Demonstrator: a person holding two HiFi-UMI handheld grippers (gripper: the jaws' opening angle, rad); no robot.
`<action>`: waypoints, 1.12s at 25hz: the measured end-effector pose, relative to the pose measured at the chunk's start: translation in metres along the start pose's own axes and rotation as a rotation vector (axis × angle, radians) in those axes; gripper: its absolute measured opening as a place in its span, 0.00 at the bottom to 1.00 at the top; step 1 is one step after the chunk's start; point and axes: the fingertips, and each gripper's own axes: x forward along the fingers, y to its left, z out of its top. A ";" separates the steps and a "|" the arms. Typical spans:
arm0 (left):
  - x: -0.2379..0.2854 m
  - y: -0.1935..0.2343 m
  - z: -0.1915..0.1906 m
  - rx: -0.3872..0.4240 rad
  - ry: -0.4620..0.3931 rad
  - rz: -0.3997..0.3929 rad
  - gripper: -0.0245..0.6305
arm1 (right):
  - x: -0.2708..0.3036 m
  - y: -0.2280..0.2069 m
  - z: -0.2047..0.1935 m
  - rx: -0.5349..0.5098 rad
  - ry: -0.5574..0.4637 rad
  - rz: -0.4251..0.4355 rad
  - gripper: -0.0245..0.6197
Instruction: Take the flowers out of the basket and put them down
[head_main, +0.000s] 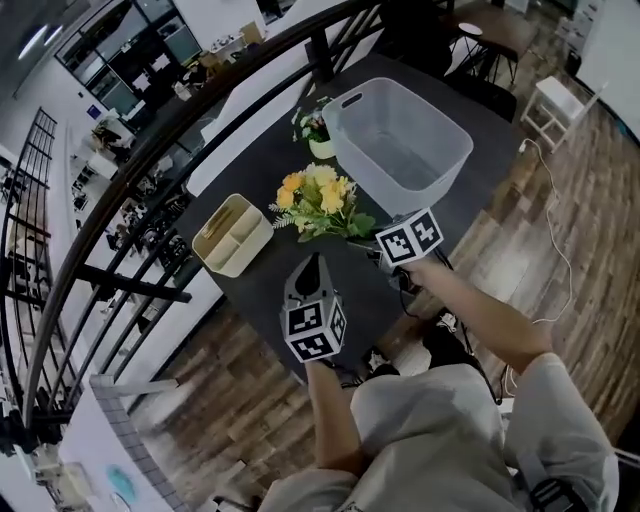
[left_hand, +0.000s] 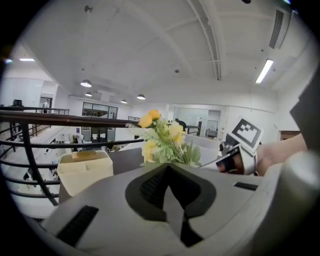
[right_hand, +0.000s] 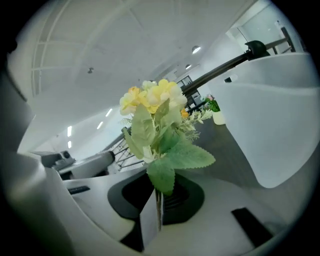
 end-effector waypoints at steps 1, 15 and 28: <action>-0.002 0.004 -0.004 -0.011 0.004 0.001 0.07 | 0.009 -0.010 -0.008 -0.010 0.024 -0.045 0.13; -0.033 0.032 -0.038 -0.042 0.039 -0.013 0.07 | 0.077 -0.115 -0.076 -0.054 0.148 -0.465 0.13; -0.027 0.025 -0.048 -0.038 0.097 -0.026 0.07 | 0.080 -0.116 -0.082 -0.016 0.098 -0.467 0.40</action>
